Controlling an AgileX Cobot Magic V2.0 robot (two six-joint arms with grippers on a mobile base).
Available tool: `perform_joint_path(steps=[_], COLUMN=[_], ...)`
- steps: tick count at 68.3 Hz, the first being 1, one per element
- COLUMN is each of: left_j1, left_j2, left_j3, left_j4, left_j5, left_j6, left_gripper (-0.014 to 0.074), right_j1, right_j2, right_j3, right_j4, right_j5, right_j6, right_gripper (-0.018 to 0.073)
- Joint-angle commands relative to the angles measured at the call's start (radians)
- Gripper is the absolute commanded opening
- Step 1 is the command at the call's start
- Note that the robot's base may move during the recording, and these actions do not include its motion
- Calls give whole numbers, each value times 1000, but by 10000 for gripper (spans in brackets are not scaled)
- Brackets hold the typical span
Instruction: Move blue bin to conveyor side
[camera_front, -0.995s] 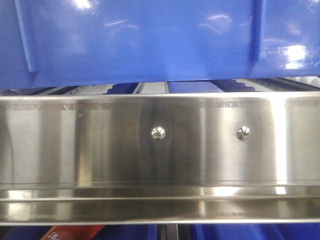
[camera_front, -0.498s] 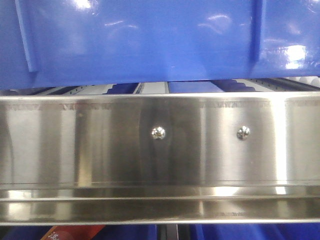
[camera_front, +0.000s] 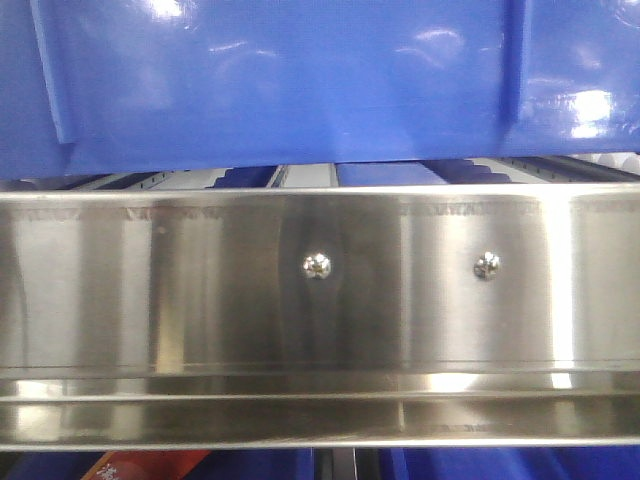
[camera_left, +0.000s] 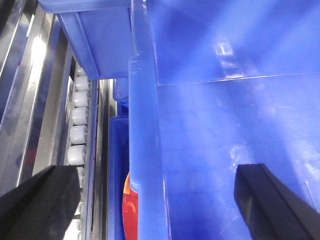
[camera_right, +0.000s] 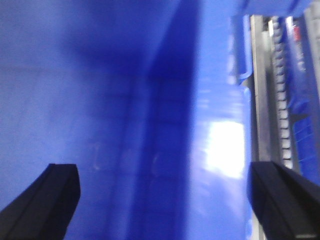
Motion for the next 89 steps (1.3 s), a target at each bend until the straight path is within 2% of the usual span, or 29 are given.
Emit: perform_joint_path(steps=[1,45,58,67,79,89], left_j1=[-5,-3,66,94,94,94], left_j2=[-3,4,46,90,141,167], left_j3=[-8,-8,-19,-22,-23,-24], left_j4=[-3,-3,-8,-45,-122,-122], left_j5=[-8,-8,-23,-23,-45,-69], left_j6=[-10,-8,10,52,79,79], left_gripper=[529,529,529,529,529,529], right_j1=[0,0,0,0,0,0], right_j2=[4,-8,-18,-18,-18,-18], right_j3=[-9,-9,-9,-9,-9,-9], right_j4=[-29,-43,-48,-48,-48,-50], right_j5=[-11,-11,-11,-11,-11,-11], right_j6=[0,18,18,18,18,18], right_gripper=[559,559,559,559,559,559])
